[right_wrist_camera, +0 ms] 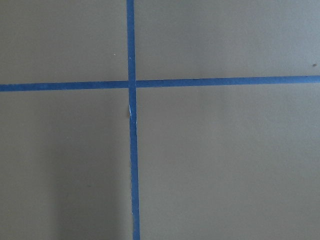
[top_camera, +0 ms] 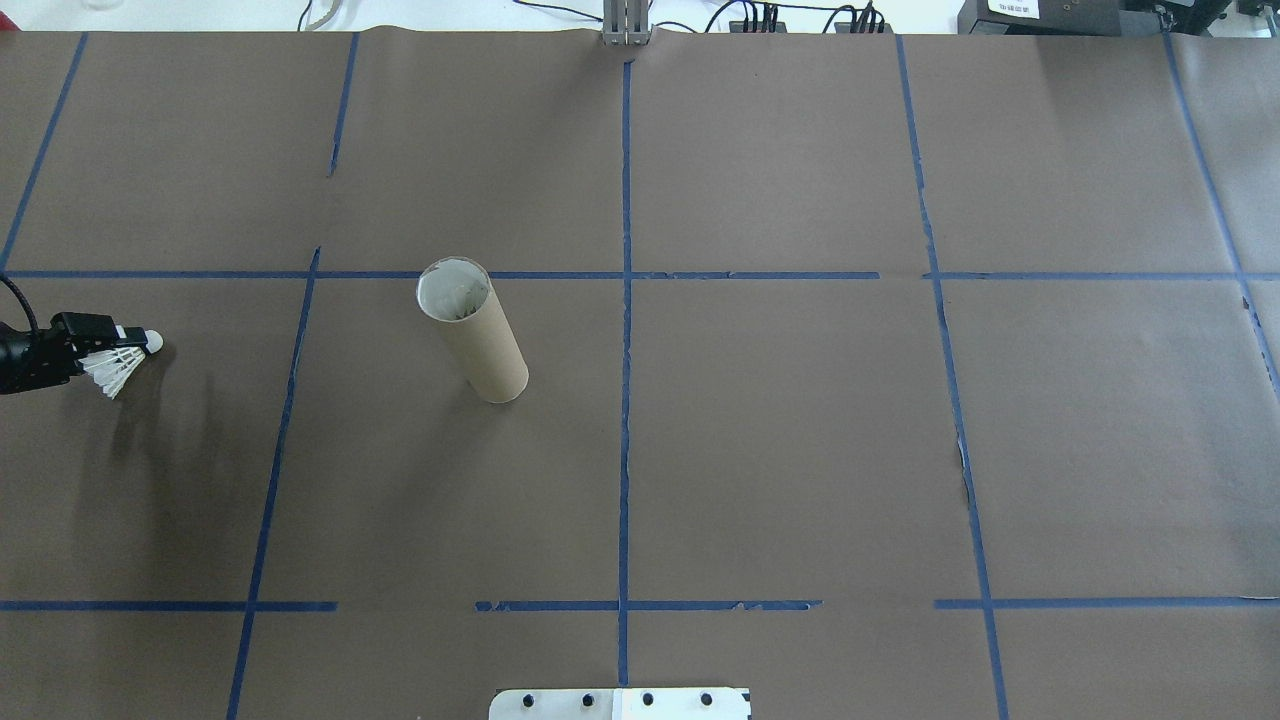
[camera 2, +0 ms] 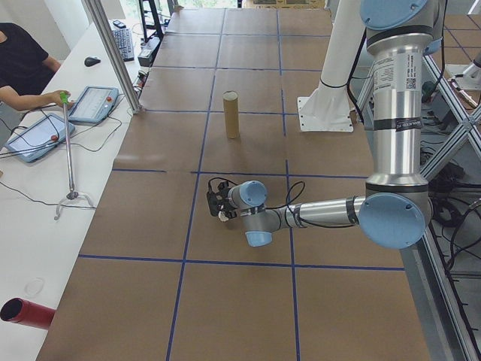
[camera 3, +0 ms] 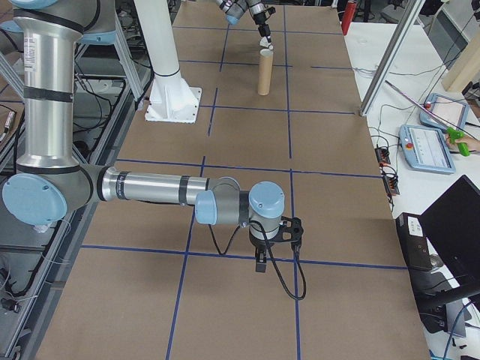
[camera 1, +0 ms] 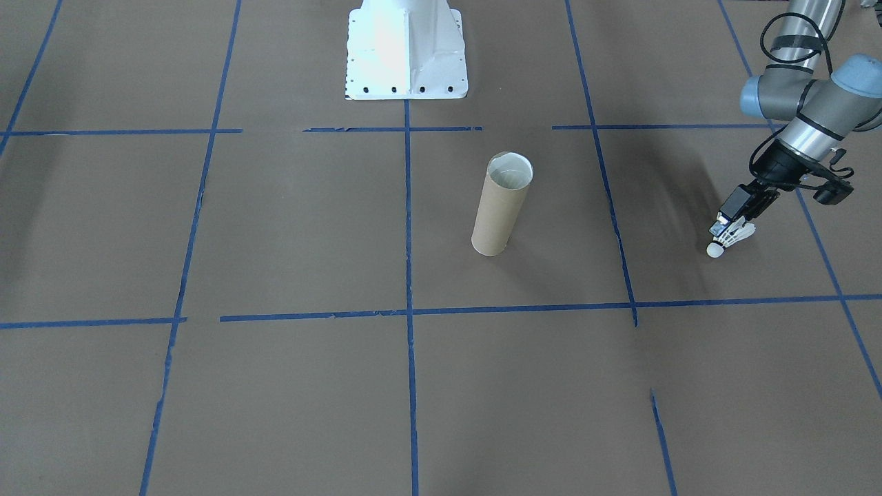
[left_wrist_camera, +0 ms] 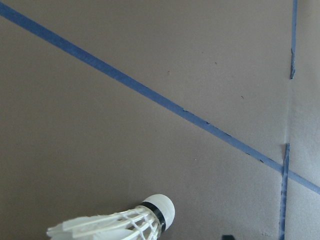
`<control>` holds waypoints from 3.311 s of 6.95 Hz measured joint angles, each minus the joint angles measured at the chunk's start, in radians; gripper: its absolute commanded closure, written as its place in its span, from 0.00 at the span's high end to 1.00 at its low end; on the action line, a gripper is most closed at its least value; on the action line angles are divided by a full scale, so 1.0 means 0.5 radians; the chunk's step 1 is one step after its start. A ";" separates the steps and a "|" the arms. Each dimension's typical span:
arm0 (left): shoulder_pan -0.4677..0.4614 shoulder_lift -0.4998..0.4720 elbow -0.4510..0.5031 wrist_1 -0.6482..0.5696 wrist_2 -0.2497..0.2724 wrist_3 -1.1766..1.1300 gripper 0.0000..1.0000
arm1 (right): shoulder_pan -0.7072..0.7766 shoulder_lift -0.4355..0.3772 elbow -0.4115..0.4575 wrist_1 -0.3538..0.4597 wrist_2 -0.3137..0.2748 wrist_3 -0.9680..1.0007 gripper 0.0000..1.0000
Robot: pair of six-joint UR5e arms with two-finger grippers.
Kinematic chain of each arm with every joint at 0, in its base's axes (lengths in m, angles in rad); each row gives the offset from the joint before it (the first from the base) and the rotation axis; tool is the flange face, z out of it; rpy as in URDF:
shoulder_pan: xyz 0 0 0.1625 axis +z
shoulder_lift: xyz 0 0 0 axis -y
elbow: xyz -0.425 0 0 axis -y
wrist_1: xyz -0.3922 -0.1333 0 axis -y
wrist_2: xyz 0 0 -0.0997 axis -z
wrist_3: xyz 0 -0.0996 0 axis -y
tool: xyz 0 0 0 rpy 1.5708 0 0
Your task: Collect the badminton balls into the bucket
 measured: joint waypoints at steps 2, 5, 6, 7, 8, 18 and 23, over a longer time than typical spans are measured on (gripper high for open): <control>-0.003 0.014 -0.014 -0.001 -0.036 0.006 0.00 | 0.000 0.000 0.000 0.000 0.000 0.000 1.00; -0.069 0.027 -0.169 0.071 -0.462 -0.012 0.00 | 0.000 0.000 0.000 0.000 0.000 0.000 1.00; -0.164 0.026 -0.283 0.202 -0.606 -0.014 0.00 | 0.000 0.000 0.000 0.000 0.000 0.000 1.00; -0.247 0.024 -0.454 0.404 -0.687 -0.012 0.00 | 0.000 0.000 0.000 0.000 -0.001 0.000 1.00; -0.291 0.024 -0.633 0.585 -0.712 -0.008 0.00 | 0.000 -0.001 0.000 0.000 -0.001 0.000 1.00; 0.130 -0.689 -1.996 3.165 0.148 0.570 0.00 | 0.000 0.000 0.001 0.000 0.000 0.001 1.00; 0.461 -1.865 -1.624 4.448 0.425 0.766 0.00 | 0.000 0.000 0.003 0.000 0.000 0.003 1.00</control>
